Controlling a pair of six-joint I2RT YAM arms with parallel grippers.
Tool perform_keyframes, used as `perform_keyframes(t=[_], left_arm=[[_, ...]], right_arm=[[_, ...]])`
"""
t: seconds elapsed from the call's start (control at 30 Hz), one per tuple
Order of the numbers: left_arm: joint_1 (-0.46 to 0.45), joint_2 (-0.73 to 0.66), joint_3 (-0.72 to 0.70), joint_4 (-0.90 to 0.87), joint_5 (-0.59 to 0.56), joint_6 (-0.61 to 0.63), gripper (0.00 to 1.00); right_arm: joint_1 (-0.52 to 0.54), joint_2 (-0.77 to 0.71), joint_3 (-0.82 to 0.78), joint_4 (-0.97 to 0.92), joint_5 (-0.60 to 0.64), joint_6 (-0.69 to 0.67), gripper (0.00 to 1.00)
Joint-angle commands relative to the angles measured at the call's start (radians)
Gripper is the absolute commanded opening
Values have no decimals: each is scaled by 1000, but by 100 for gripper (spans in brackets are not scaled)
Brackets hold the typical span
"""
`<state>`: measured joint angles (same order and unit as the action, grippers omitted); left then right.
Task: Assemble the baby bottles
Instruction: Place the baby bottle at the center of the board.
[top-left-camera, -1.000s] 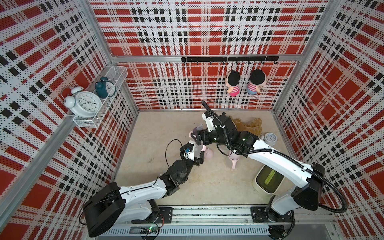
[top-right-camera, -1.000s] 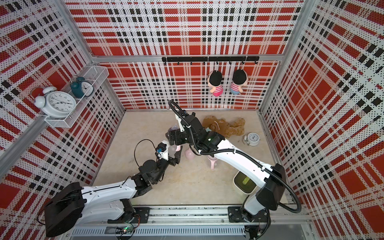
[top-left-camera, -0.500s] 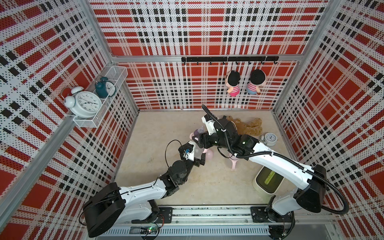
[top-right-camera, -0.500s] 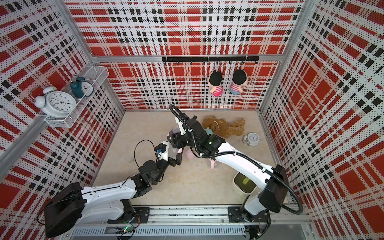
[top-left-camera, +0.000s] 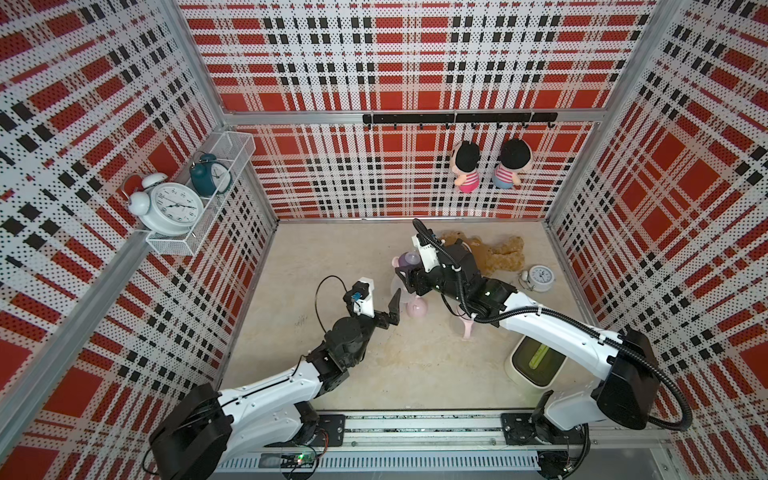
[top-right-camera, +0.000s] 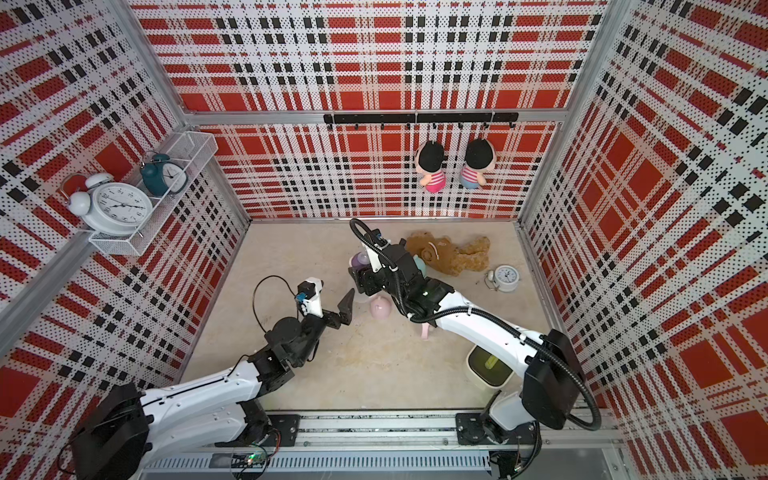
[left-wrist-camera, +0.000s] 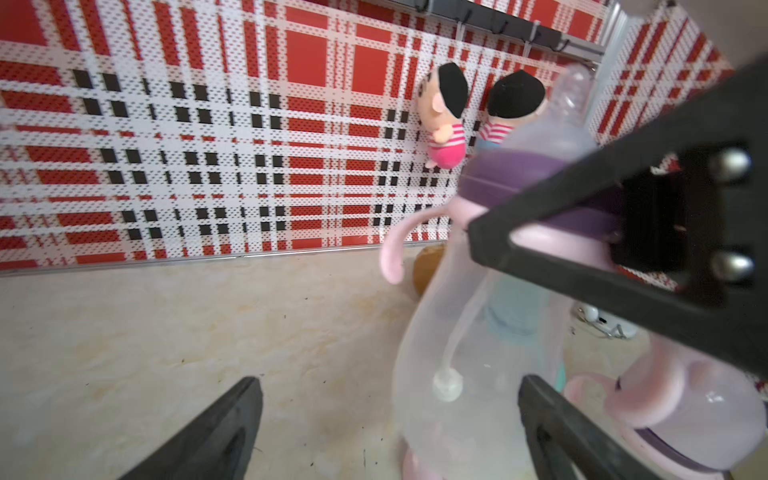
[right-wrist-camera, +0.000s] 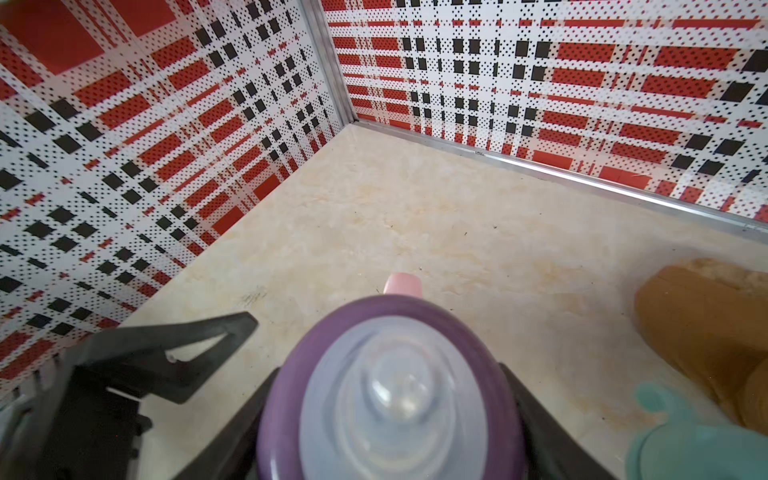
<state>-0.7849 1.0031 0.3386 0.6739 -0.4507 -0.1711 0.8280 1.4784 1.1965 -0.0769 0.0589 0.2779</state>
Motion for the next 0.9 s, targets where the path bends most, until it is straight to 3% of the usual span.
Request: perform_keyframes(t=[0.0,0.23,0.57,0.87], left_arm=[[88,-83,-30,-76,81,-142,98],[244,-197,4,-235,148,-234,98],[421,-144,38,-273,331,-284,98],[443,-104,44,-254,376,-292,98]], right_arm=[[-1,41,-23,195,6,-69,59],[3,108,-147,417,-28,-64,59],[85,212,-237,547,44,-129,58],[135,309,-236,575,79,-161,58]])
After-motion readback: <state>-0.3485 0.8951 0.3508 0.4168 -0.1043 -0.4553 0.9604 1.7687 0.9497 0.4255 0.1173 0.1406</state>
